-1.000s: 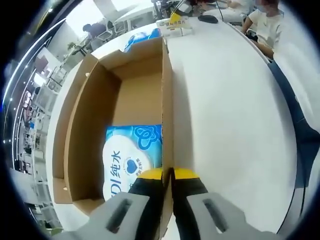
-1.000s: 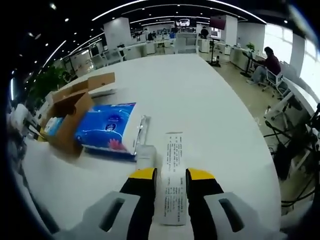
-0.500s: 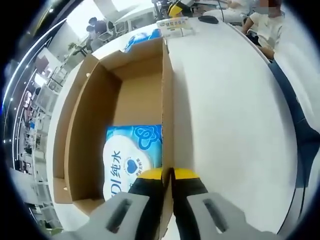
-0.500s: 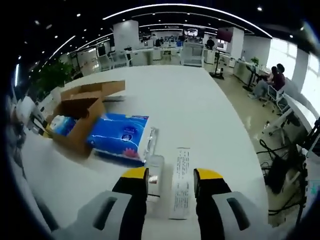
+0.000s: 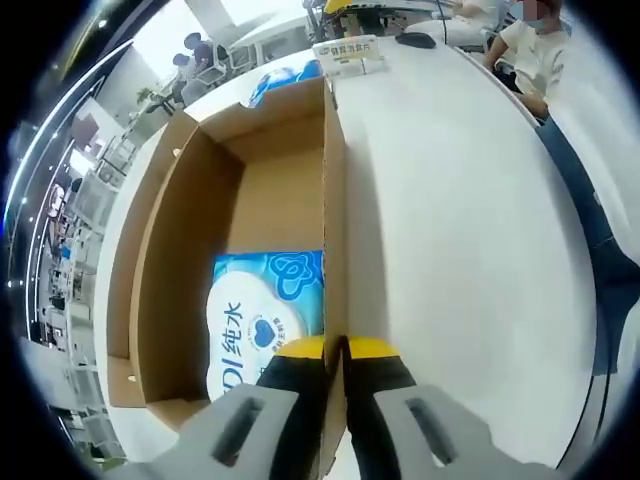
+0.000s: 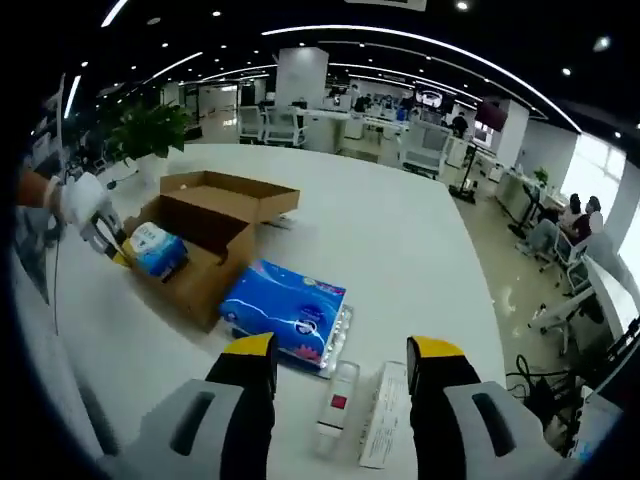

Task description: Operate the shoe box by opening the lid, removing the specified soft item, and placing it in the target area until the item is outside and the box remains undamaged.

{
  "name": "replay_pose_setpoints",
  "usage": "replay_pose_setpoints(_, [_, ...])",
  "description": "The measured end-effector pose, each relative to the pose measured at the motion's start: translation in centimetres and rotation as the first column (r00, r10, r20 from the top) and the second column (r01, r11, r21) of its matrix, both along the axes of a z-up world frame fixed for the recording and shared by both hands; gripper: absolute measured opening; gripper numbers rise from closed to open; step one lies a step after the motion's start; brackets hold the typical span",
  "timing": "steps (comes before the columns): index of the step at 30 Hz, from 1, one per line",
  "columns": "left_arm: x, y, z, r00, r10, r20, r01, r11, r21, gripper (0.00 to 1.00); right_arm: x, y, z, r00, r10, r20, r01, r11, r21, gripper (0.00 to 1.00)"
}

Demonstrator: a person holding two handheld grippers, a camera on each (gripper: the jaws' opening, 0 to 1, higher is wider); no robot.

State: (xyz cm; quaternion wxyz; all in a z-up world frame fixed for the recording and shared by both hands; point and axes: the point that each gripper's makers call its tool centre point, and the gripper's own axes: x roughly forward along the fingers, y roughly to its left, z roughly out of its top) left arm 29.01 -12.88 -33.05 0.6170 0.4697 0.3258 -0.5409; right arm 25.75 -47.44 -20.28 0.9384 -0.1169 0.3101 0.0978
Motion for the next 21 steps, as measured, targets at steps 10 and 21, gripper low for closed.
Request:
replay_pose_setpoints(10, [0.0,0.0,0.0,1.0,0.006,-0.019,-0.006,1.0,0.0,0.04,2.4,7.9,1.9,0.985,0.155,0.077,-0.154,0.988,-0.026,0.7])
replay_pose_setpoints(21, [0.1,0.1,-0.1,1.0,-0.001,-0.027,0.001,1.0,-0.001,0.04,5.8,14.9,1.5,0.941,0.326,0.093,-0.327,0.945,-0.009,0.72])
